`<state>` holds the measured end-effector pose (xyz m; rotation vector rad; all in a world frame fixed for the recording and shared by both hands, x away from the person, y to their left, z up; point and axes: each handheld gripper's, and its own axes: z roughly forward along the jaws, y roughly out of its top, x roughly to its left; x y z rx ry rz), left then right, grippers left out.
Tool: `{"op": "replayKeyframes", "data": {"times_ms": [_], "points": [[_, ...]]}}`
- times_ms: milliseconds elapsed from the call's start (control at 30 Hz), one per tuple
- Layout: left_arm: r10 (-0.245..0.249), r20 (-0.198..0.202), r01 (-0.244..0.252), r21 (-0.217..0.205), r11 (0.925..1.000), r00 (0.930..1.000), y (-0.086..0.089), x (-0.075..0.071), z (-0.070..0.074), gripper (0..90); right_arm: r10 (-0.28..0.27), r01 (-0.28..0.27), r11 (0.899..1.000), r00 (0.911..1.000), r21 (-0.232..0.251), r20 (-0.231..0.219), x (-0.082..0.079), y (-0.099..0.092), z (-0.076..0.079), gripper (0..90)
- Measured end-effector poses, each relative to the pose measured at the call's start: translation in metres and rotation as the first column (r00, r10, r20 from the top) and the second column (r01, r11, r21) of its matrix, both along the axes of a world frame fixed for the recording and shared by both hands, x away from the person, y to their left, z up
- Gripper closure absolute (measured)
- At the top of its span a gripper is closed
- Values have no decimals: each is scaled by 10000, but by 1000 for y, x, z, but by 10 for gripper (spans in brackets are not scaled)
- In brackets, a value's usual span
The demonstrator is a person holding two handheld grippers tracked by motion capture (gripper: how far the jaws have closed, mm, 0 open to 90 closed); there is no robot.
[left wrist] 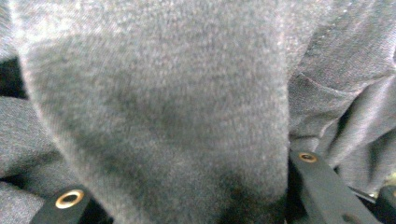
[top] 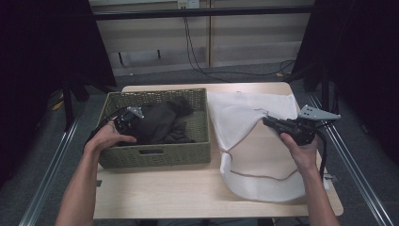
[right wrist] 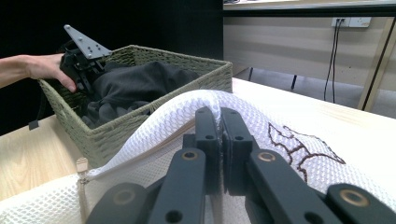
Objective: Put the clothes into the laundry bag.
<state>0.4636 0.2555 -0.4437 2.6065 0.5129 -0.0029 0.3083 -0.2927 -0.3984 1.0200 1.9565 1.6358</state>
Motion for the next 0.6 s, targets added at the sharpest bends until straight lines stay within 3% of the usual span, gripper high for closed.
{"op": "replayKeyframes", "data": {"times_ms": [67, 167, 200, 300, 433, 467, 500, 600], "points": [[224, 272, -209, -559, 9982, 9994, 3, 0, 4, 647, -18, 18, 10000, 10000, 1, 34, 0, -1, 0, 878], [318, 376, -285, -846, 9960, 9988, 6, 0, 8, 648, -38, 39, 10000, 10000, 24, -51, 0, -2, 0, 876], [350, 412, -299, -1186, 9925, 9985, 9, 0, 12, 649, -26, 26, 10000, 10000, 15, -54, 0, -2, 0, 876], [397, 463, -328, -1420, 9893, 9981, 11, -1, 15, 648, -57, 57, 10000, 10000, 16, -41, 0, -2, 0, 877], [869, 837, -666, -2207, 9731, 9927, 16, -2, 23, 651, -75, 75, 10000, 10000, 6, 33, 0, -3, 0, 876], [1187, 1048, -885, -2568, 9624, 9874, 20, -3, 26, 655, -57, 57, 10000, 10000, 1, 43, 0, -3, 0, 876], [1299, 982, -987, -2745, 9565, 9866, 21, -3, 28, 656, -89, 89, 10000, 10000, 19, 15, -1, -3, 1, 876], [1301, 1160, -928, -2829, 9547, 9847, 23, -5, 32, 657, -117, 117, 9999, 9999, 36, 14, -1, -3, 1, 875]]}}
